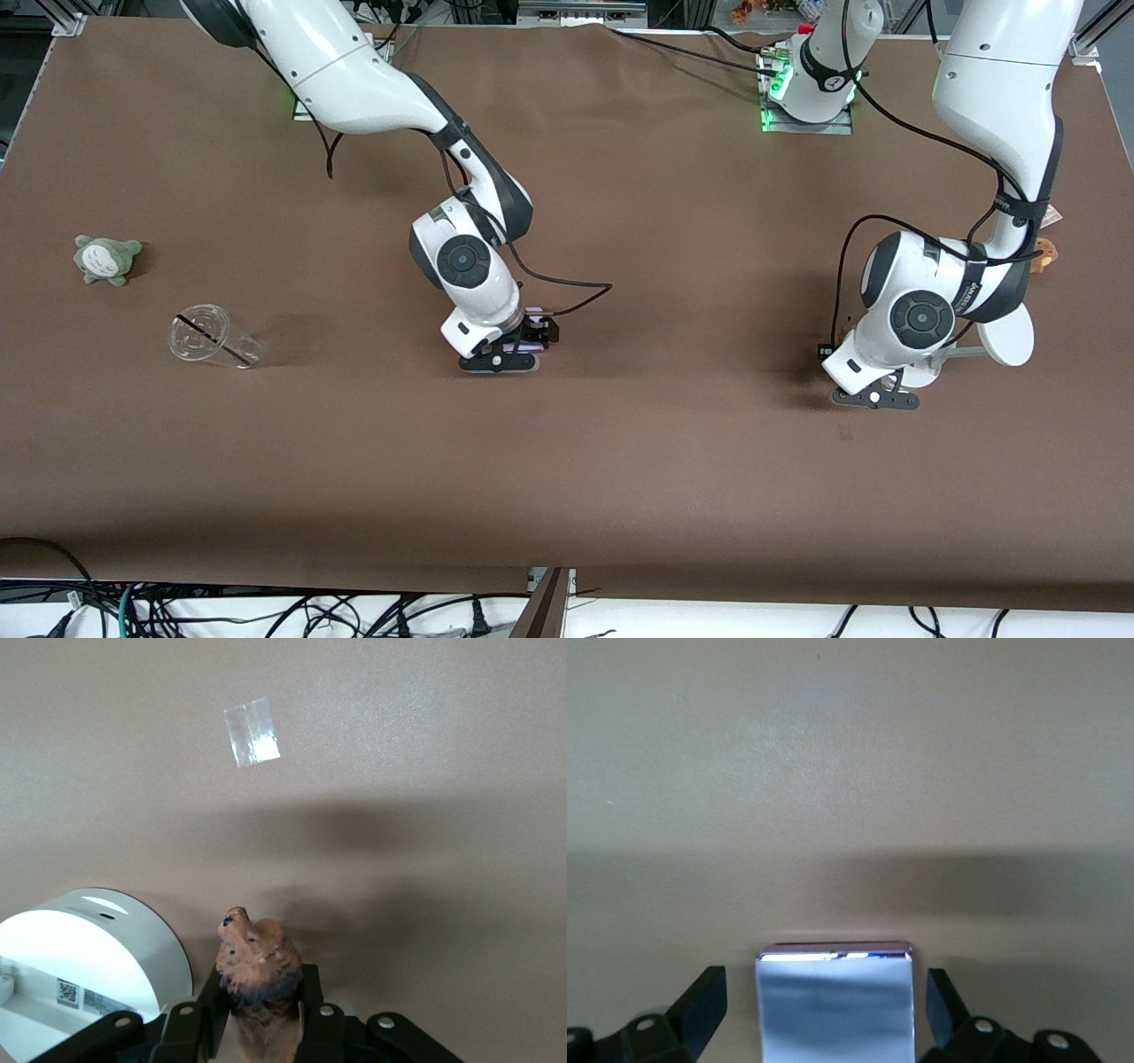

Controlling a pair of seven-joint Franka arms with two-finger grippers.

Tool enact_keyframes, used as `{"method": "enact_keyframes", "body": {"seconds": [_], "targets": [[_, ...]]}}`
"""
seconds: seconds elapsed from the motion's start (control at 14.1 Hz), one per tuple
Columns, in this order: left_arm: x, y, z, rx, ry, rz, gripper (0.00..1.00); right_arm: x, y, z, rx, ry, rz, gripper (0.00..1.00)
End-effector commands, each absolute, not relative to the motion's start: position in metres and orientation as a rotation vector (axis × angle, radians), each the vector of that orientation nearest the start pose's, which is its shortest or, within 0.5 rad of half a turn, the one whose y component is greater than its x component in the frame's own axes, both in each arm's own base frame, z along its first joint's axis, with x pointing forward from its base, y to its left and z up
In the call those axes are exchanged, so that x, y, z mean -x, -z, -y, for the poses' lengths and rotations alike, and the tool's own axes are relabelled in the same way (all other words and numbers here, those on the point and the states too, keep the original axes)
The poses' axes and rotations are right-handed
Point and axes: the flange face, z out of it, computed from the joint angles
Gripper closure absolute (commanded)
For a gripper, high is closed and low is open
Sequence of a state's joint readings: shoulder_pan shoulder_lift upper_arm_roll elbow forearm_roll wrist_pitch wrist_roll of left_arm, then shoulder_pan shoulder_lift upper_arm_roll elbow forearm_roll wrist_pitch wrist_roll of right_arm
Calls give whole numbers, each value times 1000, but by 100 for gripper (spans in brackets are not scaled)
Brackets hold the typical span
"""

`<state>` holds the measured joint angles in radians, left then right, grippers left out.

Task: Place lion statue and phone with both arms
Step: 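Lower the lion beside the lamp base while the right gripper grasps the phone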

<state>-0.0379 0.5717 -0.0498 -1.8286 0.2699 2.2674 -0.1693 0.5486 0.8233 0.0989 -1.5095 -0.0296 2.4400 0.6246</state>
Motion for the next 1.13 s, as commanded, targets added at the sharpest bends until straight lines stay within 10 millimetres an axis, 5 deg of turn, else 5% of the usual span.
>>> {"method": "enact_keyframes", "body": {"seconds": [0.0,0.07,0.42,0.57,0.64,1.06], "targets": [[-631,-214,46,2956,-149,-164,18,-581,-179,-436,3051,129,92,0],[-632,-215,46,2956,-146,-159,0,-579,-177,-438,3052,126,121,0],[-636,-242,54,2944,-174,-152,0,-574,-173,-443,3052,116,128,2],[-636,-272,69,2935,-202,-167,0,-576,-173,-441,3054,120,154,40],[-638,-289,75,2928,-218,-172,0,-576,-173,-441,3054,120,156,50],[-649,-402,113,3002,-337,-136,0,-597,-191,-412,3066,109,165,53]]}}
